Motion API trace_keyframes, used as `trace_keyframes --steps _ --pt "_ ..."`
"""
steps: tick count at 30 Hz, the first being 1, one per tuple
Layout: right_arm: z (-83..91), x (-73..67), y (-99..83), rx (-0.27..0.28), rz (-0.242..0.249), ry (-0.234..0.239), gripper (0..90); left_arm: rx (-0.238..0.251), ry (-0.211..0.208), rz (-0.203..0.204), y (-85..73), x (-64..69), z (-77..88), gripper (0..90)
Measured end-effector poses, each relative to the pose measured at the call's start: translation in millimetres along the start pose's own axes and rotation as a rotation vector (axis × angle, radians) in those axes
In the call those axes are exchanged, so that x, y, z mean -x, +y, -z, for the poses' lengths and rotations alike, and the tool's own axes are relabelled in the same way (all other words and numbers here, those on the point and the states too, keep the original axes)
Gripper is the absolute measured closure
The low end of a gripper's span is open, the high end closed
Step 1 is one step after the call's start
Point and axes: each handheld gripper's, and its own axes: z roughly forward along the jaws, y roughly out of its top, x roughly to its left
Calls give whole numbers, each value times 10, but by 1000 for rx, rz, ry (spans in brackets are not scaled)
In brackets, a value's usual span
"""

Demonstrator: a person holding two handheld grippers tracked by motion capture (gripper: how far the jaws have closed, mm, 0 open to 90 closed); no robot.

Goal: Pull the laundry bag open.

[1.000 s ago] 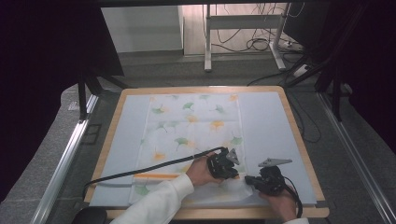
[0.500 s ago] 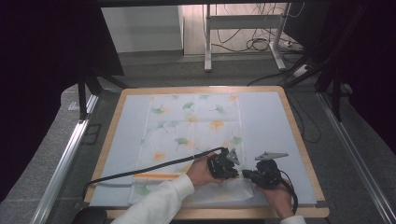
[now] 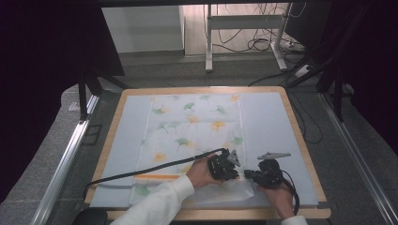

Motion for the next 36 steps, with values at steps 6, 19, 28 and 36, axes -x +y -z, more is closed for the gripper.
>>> trace_keyframes --steps 6,19,28,36 --pt "3 0 -4 -1 -4 -1 898 10 -14 36 -79 -45 45 866" --pt "1 8 -10 7 1 8 898 -11 -2 44 -208 -85 152 866" --pt "2 2 -12 8 4 5 898 -26 18 29 -224 -57 175 866" --pt "3 6 -15 9 7 9 898 -16 12 63 -327 -94 234 865"
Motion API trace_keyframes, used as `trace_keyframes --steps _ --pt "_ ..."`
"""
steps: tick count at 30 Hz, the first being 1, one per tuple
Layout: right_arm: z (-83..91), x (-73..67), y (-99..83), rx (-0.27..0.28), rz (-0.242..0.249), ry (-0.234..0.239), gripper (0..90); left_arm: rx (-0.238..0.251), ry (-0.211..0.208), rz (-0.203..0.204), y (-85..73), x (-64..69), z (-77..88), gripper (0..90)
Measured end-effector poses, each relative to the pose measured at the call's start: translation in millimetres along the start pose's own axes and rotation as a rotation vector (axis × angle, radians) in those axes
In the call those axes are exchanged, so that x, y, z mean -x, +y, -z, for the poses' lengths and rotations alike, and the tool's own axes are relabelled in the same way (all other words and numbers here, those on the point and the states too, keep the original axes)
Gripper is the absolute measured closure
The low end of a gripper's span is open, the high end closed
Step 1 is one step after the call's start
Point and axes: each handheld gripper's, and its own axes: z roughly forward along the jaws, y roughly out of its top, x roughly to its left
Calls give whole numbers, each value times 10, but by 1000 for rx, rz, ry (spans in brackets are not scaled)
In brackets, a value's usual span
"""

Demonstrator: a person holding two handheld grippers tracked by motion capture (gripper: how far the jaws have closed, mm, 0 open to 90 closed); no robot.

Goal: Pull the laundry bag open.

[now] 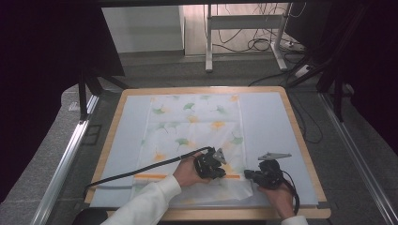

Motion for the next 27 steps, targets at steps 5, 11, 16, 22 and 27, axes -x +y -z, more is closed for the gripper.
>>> trace_keyframes --steps 5,11,16,22,27 --pt "-2 -3 -1 3 0 -2 898 8 -7 20 -40 -16 20 866" --pt "-1 -3 -2 3 3 -2 898 -9 17 1 -76 -5 58 866" --pt "-2 -4 -3 4 4 -2 898 -3 12 8 -100 -17 70 866" --pt "-1 -3 -4 5 4 -1 898 10 4 31 -169 -41 103 866" --pt "-2 -5 -6 6 5 -5 898 -1 20 16 -181 -25 118 866"
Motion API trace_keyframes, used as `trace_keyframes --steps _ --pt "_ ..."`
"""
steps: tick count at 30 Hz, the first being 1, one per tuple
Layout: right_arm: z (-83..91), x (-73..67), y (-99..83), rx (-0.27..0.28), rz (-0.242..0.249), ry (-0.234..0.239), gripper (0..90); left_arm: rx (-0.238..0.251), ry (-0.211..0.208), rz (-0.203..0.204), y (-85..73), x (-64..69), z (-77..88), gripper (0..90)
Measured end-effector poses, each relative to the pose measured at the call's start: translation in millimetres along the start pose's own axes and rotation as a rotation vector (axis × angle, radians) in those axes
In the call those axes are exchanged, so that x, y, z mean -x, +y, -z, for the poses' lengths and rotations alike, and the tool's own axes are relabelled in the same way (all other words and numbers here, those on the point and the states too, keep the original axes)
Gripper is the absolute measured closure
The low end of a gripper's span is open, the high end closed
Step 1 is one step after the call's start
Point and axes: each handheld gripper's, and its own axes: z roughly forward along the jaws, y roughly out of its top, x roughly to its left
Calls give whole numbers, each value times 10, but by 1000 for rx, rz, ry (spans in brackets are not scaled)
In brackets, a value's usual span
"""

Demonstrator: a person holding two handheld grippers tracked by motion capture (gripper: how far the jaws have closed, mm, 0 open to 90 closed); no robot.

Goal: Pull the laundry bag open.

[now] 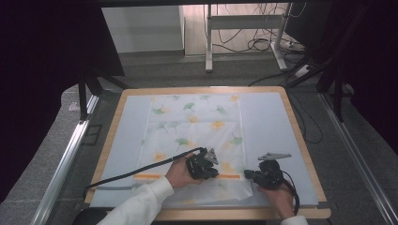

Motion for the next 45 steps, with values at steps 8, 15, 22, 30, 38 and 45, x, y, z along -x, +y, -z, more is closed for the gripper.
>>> trace_keyframes --steps 8,15,22,30,38,45 --pt "0 1 -1 1 1 1 898 9 -9 37 -126 -64 74 866" --pt "2 -1 -2 0 2 1 898 7 -3 42 -195 -82 120 866" --pt "3 -1 -3 -1 5 3 898 10 -3 58 -303 -106 187 866" --pt "3 -2 -4 0 5 3 898 12 -3 68 -391 -118 242 865" --pt "3 0 -5 0 6 5 898 18 -2 81 -478 -137 293 865" --pt "2 -1 -6 2 7 4 898 8 14 87 -552 -159 348 865"
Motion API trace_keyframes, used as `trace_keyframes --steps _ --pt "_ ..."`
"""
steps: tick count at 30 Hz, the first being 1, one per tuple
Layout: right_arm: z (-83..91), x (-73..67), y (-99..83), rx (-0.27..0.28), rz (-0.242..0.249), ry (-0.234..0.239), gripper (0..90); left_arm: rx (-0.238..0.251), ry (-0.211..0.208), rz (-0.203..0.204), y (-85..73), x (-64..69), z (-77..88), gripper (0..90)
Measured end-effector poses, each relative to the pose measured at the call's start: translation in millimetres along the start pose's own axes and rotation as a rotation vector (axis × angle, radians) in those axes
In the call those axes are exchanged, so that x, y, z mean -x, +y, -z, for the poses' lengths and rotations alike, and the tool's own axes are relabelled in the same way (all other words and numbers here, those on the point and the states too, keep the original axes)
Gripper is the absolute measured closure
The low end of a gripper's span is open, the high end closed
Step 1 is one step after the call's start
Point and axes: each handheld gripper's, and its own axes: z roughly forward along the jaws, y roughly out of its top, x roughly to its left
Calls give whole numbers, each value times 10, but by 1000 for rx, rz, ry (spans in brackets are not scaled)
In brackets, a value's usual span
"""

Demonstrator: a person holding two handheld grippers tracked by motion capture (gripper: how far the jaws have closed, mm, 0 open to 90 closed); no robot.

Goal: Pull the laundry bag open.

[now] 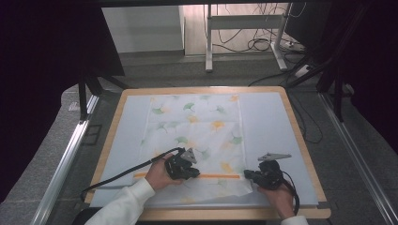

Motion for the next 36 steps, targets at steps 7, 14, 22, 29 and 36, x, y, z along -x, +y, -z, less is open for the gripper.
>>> trace_keyframes --steps 7,14,22,29,36 --pt "-1 1 -1 1 2 0 898 3 0 22 -113 -58 77 865" --pt "-1 2 -2 2 3 1 898 0 6 30 -181 -75 125 865" --pt "-1 -1 -3 3 4 0 898 2 11 41 -268 -102 183 864" --pt "-1 -3 -4 3 3 -1 898 11 8 65 -337 -125 221 865" --pt "-1 -2 -5 2 3 3 897 18 10 79 -391 -133 250 864"
